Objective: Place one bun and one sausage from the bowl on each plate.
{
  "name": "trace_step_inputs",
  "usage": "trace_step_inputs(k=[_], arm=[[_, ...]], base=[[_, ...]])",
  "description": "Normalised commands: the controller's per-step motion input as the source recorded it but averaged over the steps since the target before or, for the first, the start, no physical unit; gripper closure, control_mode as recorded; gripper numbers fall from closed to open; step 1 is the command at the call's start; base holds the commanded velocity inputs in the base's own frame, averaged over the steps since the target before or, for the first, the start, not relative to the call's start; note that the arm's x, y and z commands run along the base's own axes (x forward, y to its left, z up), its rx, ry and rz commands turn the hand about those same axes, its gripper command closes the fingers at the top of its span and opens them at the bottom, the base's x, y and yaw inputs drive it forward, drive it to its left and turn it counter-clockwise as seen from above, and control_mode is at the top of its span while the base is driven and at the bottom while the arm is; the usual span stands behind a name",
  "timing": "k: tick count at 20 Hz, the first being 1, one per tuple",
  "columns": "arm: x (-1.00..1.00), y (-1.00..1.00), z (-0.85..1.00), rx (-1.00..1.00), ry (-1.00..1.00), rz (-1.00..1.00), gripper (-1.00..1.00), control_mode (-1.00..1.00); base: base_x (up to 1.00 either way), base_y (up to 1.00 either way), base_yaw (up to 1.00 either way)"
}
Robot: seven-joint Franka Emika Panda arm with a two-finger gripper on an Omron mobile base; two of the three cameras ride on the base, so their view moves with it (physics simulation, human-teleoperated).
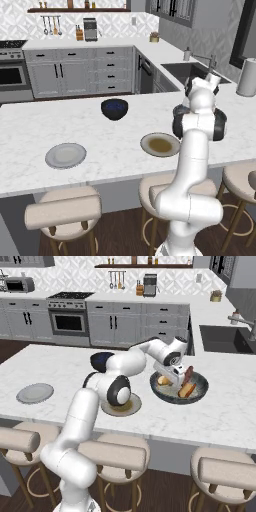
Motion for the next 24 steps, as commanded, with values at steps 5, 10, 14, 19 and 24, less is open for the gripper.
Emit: trace_step_inputs(k=[5, 10, 14, 19, 24], arm=[[-1.0, 0.64, 0.9, -0.11, -0.35, 0.01, 1.0, -1.0], [-1.0, 0.98, 0.25, -0.38, -0.12, 0.19, 1.0, -1.0], [-1.0, 1.0, 0.05, -0.57, -0.23, 0.21, 1.0, -1.0], [-0.73, 0.4, 0.0, -0.32, -0.27, 0.18, 1.0, -1.0], [-0.04, 0.0, 0.0, 0.0, -0.04, 0.07, 1.0, -1.0]], base=[[0.0, 0.0, 0.0], [0.0, 0.0, 0.0], [0.0, 0.0, 0.0], [0.0, 0.0, 0.0], [0.0, 0.0, 0.0]])
